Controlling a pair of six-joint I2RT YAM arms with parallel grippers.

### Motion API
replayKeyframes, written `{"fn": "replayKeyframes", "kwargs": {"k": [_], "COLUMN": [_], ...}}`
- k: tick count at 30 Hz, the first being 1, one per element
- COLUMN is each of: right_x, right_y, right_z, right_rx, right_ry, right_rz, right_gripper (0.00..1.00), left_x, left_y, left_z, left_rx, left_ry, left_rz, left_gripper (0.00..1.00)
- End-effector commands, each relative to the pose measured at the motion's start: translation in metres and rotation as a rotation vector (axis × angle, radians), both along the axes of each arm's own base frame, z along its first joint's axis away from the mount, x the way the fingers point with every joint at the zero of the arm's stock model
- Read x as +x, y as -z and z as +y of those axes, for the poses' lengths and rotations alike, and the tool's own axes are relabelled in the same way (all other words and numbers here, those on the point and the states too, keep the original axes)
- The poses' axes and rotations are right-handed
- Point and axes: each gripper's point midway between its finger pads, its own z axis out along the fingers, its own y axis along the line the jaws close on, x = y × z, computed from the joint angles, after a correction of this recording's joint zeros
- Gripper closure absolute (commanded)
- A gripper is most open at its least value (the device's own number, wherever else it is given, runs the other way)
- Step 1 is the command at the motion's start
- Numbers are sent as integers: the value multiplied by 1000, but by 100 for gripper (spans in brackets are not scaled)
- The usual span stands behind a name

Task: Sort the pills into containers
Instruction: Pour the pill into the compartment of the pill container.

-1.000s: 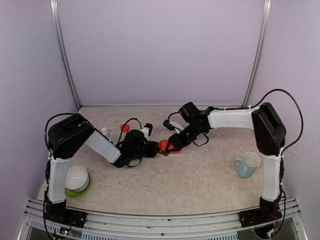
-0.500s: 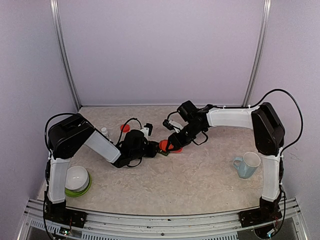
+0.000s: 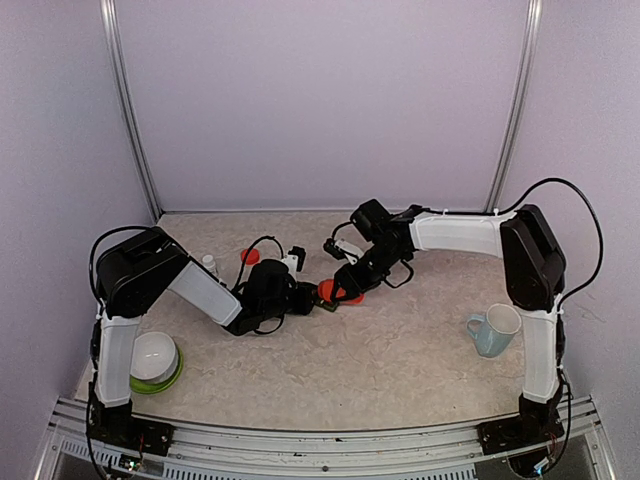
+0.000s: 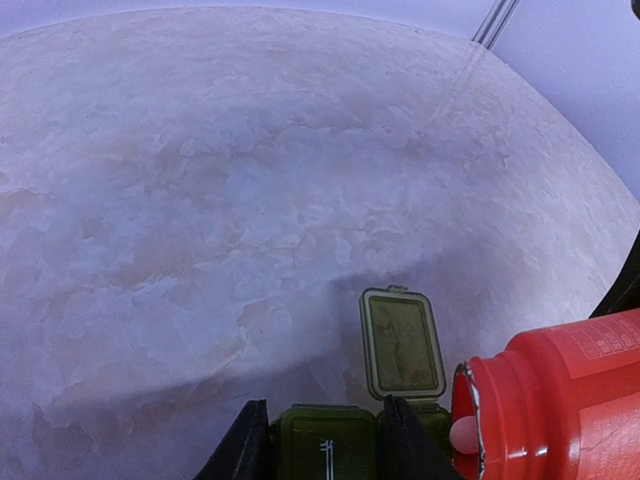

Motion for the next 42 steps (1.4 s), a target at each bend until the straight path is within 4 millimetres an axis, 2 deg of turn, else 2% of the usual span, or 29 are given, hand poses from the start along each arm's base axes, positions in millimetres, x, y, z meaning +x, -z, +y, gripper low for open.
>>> {"fn": "replayKeyframes", "kwargs": {"k": [1, 28, 42], "right_x": [-7, -6, -12], "right_y": [14, 12, 16], "right_z": [-3, 4, 8], "right_rx": [-65, -96, -40], "right_ry": [-6, -23, -45], "right_rz": [35, 31, 23], "right_gripper": [92, 92, 93], "left_x": [0, 0, 0], "left_y": [1, -1, 1], "left_z": [4, 4, 4], "left_rx": [47, 46, 49], "left_ry": [-13, -13, -15], "left_rz": [5, 3, 3], "left_gripper": [81, 81, 81]}}
